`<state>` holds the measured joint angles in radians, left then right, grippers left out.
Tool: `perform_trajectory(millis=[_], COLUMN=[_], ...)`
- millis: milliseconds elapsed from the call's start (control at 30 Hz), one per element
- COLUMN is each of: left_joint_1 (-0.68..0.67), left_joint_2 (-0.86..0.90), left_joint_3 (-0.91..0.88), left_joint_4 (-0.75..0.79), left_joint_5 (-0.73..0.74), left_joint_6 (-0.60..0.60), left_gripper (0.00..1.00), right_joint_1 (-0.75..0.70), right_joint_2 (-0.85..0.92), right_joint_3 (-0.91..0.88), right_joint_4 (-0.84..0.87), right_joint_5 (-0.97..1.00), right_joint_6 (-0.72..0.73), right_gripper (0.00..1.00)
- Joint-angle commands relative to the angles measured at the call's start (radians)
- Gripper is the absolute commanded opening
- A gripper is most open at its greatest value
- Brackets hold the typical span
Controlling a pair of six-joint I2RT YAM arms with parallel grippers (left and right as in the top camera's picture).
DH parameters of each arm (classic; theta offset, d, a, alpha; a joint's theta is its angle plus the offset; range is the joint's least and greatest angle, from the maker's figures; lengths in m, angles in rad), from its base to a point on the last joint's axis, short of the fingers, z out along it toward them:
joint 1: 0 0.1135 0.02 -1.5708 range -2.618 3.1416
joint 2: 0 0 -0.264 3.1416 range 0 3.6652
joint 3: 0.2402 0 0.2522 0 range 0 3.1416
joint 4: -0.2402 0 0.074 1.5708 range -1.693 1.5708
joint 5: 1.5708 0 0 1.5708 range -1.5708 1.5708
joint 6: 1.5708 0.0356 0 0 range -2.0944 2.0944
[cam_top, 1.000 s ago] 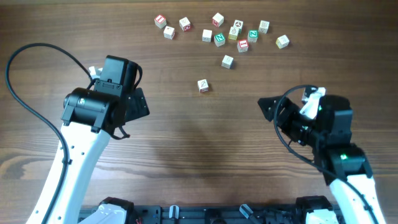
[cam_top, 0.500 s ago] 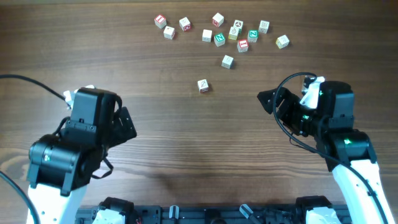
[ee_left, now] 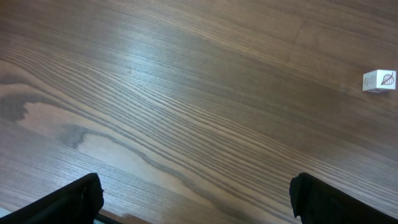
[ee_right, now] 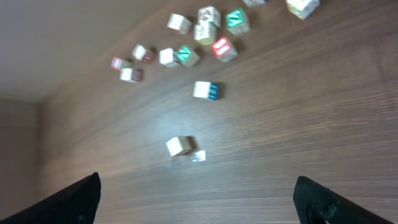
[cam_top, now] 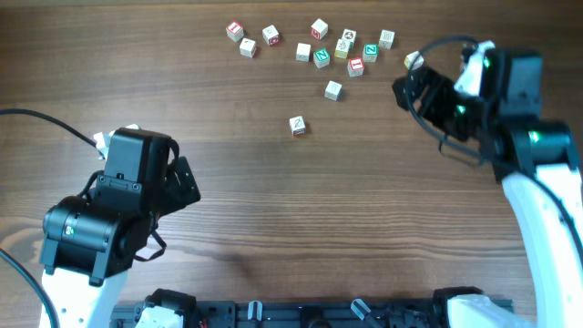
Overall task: Form a tower
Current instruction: 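Raise the right arm and reach toward blocks at top center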
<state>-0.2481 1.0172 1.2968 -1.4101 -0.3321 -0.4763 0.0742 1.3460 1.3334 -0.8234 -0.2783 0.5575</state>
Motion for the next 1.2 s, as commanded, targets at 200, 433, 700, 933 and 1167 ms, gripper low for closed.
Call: perform_trajectory(millis=[200,433,700,933,1167], left_joint_1=[0.005,0.005,0.005,0.005,0.005], left_joint_2=[0.0,0.0,0.0,0.0,0.0], left_joint_3=[-0.006,-0.006,-0.006,-0.006,-0.006], left_joint_4=[-0.001,-0.001,-0.001,-0.001,-0.001], left_joint_5=[0.002,0.002,0.002,0.002,0.002], left_joint_6=[-0.01,-0.01,-0.01,-0.01,-0.01], left_gripper=[1.0,1.0,1.0,1.0,1.0], right_joint_1=[0.195,0.306,0.32,0.322,0.322], right_joint_2=[0.669,0.971,1.049,1.067,1.027], right_joint_3=[0.558,0.626,0.622,0.622,0.657], right_joint_4=[-0.066,0.013,0.054,0.016,-0.07], right_joint_5=[0.317,0.408,0.435,0.387,0.381], right_joint_6=[-0.029,0.096,0.134,0.13,0.033], right_gripper=[1.0,0.99,0.89,0.59,0.33])
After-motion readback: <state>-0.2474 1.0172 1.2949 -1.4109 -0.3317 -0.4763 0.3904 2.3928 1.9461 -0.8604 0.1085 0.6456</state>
